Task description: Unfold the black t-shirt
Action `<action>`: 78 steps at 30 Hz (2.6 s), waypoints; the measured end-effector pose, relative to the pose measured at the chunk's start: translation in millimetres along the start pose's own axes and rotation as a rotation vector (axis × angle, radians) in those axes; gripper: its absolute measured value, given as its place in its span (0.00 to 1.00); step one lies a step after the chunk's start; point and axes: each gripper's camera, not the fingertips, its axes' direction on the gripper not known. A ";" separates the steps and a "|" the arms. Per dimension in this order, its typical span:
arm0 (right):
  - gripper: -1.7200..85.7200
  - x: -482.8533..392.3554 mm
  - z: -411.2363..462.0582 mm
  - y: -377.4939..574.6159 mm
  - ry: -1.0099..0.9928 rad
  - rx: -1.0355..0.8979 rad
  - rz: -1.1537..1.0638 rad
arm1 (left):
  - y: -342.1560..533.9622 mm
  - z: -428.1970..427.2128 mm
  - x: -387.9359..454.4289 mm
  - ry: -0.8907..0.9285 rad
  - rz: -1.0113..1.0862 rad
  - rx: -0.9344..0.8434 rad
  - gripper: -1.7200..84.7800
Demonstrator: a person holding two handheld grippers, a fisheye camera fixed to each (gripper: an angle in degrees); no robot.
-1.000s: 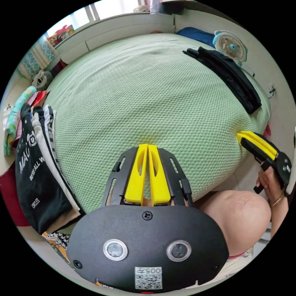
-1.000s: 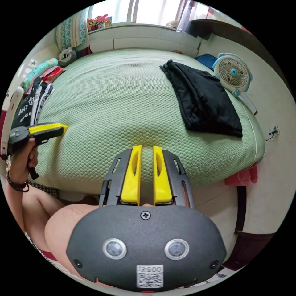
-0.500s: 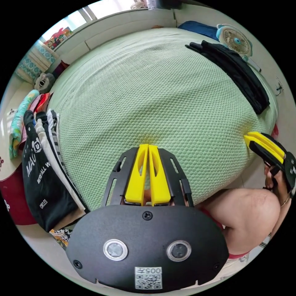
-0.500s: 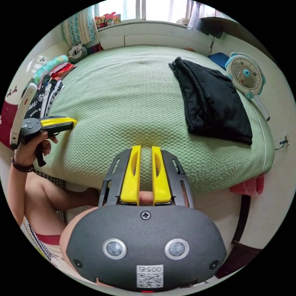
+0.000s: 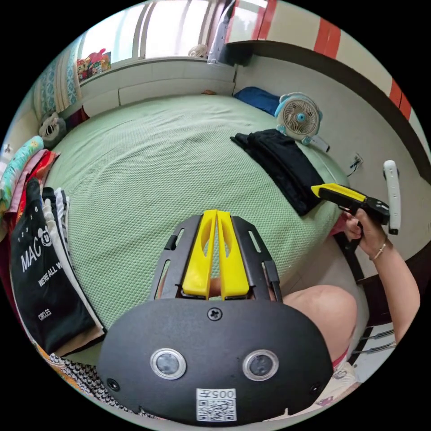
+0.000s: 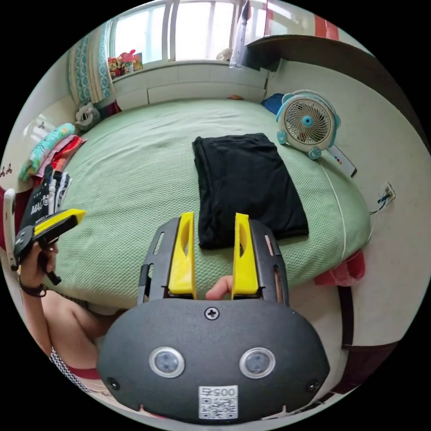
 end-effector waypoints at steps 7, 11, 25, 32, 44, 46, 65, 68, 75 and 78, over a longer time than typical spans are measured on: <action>0.14 -0.4 54.4 -35.9 0.100 -0.212 -0.030 | -17.1 13.1 -28.2 -0.041 -0.061 -0.019 0.02; 0.08 -7.4 65.0 -50.3 0.206 -0.294 -0.079 | -23.3 22.1 -41.7 -0.006 -0.090 -0.055 0.02; 0.03 60.2 -2.5 -105.6 0.042 -0.167 0.054 | -27.8 28.9 -51.5 -0.044 -0.027 -0.081 0.02; 0.08 18.8 44.9 -73.8 0.043 -0.272 -0.062 | -30.2 32.7 -55.1 -0.041 -0.013 -0.100 0.02; 0.15 12.3 35.4 -67.8 -0.078 -0.258 -0.152 | -30.1 31.0 -69.0 -0.049 -0.009 -0.115 0.02; 0.16 6.9 39.4 -66.2 -0.053 -0.263 -0.165 | -28.4 30.0 -71.0 -0.055 -0.007 -0.118 0.02; 0.01 29.0 26.3 -108.2 -0.048 -0.256 -0.072 | -20.7 15.9 -103.9 -0.039 -0.031 -0.132 0.02; 0.01 34.2 7.6 -122.6 -0.018 -0.206 -0.053 | -17.2 12.8 -107.6 -0.046 -0.034 -0.133 0.02; 0.01 14.4 6.7 -125.3 0.061 -0.210 -0.109 | -8.9 8.5 -116.5 -0.067 -0.045 -0.148 0.02; 0.03 3.2 28.4 -112.5 0.071 -0.252 -0.110 | -6.4 6.9 -118.0 -0.070 -0.043 -0.156 0.02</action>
